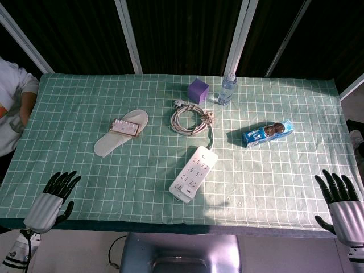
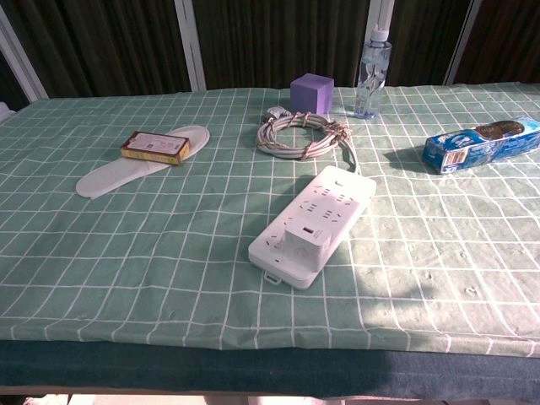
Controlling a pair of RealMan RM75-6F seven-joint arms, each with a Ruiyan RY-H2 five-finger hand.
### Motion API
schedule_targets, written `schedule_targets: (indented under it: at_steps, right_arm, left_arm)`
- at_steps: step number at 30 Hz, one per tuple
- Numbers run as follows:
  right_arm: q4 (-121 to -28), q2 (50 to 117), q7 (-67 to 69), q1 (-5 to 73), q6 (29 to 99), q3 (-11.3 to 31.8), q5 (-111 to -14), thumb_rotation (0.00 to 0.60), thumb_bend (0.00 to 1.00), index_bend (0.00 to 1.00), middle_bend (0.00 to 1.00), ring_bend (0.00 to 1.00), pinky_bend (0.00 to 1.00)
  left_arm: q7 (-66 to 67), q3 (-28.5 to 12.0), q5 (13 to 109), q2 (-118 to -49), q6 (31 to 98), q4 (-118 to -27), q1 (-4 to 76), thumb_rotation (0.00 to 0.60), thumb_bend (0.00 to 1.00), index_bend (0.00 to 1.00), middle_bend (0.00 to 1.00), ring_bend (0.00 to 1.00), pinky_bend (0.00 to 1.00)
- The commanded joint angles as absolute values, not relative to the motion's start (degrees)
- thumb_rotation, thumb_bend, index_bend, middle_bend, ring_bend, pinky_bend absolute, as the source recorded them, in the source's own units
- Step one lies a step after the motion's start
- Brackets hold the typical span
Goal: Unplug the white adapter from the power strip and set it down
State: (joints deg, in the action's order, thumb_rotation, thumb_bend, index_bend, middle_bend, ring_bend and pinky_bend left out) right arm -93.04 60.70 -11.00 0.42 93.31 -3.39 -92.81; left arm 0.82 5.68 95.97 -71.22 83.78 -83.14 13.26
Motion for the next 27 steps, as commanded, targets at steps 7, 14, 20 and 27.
schedule_targets:
  at_steps: [7,14,20,27]
  right_arm:
    - [-92.4,63.2,-10.6,2.7,90.8,-4.4,-99.6,0.6,0.16,0.0,0.0,0.0,0.0]
    - [-96.6,66.2,-16.3,7.2,82.9,-4.1,-102.5,0.6,0.16,0.0,0.0,0.0,0.0]
    - [-100.6,68.8,-22.8,9.6,76.2,-3.5,-100.6,0.6,0.16,0.0,0.0,0.0,0.0]
    - [-101.3,71.3,-24.9,11.0,72.3,-3.2,-98.0,0.6,0.16,0.0,0.0,0.0,0.0]
  left_arm:
    - [-1.6,5.0,99.5,-78.1,73.1,-79.7,20.8,0.6,0.76,0.0,0.01,0.0,0.03]
    - [2.9,1.0,98.0,-88.3,63.7,-76.7,28.1,0.6,0.75,0.0,0.0,0.0,0.03]
    - [5.9,-1.4,96.9,-95.3,61.7,-73.1,31.4,0.6,0.73,0.0,0.0,0.0,0.02]
    - [8.5,-2.8,94.1,-100.9,58.2,-69.6,34.3,0.6,0.73,0.0,0.01,0.0,0.02]
